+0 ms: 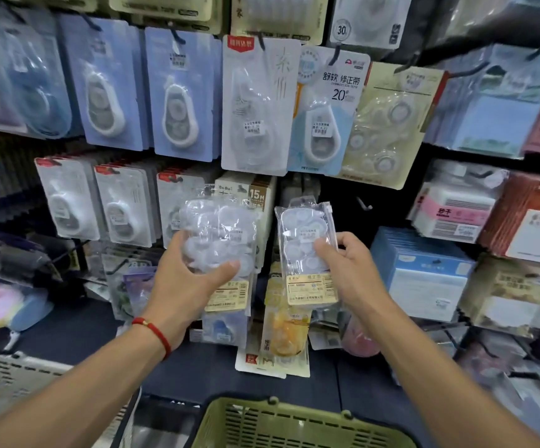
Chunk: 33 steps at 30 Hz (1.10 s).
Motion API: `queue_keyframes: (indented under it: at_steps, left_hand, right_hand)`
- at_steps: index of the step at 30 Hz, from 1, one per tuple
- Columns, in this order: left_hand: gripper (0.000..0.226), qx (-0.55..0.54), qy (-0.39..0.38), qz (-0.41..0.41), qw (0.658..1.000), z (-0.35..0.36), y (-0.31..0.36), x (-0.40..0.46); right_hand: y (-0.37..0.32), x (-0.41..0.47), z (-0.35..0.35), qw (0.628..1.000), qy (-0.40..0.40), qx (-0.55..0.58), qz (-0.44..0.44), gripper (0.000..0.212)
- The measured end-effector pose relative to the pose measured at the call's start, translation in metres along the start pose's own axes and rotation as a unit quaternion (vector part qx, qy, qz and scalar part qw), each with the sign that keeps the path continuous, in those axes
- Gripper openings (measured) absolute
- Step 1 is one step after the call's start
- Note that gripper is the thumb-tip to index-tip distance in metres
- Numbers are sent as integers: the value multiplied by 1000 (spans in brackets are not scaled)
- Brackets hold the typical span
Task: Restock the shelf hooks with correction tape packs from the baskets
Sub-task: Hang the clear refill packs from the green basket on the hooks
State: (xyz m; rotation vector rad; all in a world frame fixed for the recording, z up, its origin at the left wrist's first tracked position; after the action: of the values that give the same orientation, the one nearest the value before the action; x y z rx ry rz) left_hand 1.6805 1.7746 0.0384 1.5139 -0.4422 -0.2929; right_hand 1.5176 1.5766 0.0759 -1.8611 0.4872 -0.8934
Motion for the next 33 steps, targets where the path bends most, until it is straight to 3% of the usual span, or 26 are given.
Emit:
queue_keyframes:
  at_steps: [6, 10, 16, 18, 20, 22, 29, 33]
  left_hand:
    - [106, -4, 18, -13, 1000, 0, -8, 5]
    - [107, -27, 19, -6, 999, 4, -7, 5]
    - [107, -50, 3, -2, 999, 11, -2, 0]
    - [103, -51, -16, -13, 998, 17, -1, -4]
    - [76, -51, -39, -19, 998, 22, -2, -7]
    - [63, -57, -70, -14, 996, 29, 0, -11]
    - [82, -107, -116, -53, 986, 38, -2, -14]
    - [66, -122, -124, -73, 982, 36, -1, -13]
  right_hand:
    - [-2, -1, 0, 1000, 24, 6, -8, 42]
    - [8, 8, 1, 1000, 20, 4, 4, 26]
    - [20, 0, -5, 982, -7, -186, -23, 42]
    - [17, -7, -2, 985, -9, -164, -48, 31]
    - [13, -13, 9, 992, -58, -102, -49, 21]
    - [9, -19, 21, 991, -116, -55, -47, 19]
    - [3, -25, 27, 994, -86, 11, -64, 11]
    - [5, -24, 23, 995, -71, 23, -65, 19]
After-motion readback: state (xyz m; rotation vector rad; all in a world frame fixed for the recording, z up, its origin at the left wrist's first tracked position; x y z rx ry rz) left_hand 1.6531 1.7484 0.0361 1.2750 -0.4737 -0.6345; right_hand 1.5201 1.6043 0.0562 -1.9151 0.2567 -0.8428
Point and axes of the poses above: each hand's wrist, its own x-axis towards the middle knuckle, its own z-axis out of the palm, y = z × x, the point moved 4 cm from there along x, towards the middle knuckle, and after that the axes turned 11 degrees about -z, right-handed, at the moved point
